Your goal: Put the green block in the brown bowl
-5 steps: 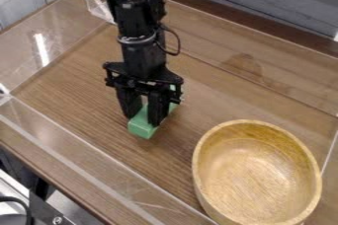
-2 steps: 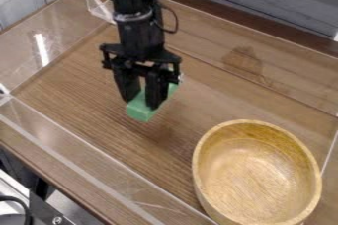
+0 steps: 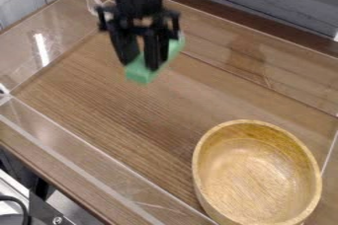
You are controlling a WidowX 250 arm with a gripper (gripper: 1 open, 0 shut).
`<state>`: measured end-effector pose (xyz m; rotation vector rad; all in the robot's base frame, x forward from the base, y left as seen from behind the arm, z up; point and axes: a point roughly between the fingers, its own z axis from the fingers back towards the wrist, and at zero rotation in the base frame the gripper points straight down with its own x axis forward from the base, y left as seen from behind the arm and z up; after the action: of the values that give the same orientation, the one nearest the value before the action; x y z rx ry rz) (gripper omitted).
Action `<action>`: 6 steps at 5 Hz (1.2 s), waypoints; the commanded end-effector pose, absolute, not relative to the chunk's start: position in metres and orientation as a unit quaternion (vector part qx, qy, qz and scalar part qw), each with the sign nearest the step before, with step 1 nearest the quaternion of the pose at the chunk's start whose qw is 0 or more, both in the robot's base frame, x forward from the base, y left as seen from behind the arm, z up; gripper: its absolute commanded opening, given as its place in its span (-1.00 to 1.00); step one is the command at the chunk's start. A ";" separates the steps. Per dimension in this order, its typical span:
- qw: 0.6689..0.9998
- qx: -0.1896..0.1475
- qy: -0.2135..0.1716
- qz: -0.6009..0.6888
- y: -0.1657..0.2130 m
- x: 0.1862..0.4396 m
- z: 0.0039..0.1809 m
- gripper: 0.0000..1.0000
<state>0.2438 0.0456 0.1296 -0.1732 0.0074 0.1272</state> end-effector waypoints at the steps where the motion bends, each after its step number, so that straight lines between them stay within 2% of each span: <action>1: 0.993 -0.080 -0.050 0.068 0.063 0.264 0.165 -1.00; 4: 0.993 -0.063 -0.089 0.037 0.079 0.293 0.120 -1.00; 6: 0.993 -0.058 -0.102 0.010 0.076 0.295 0.108 -1.00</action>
<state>0.2909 0.0755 0.0980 -0.1263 -0.1675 0.0251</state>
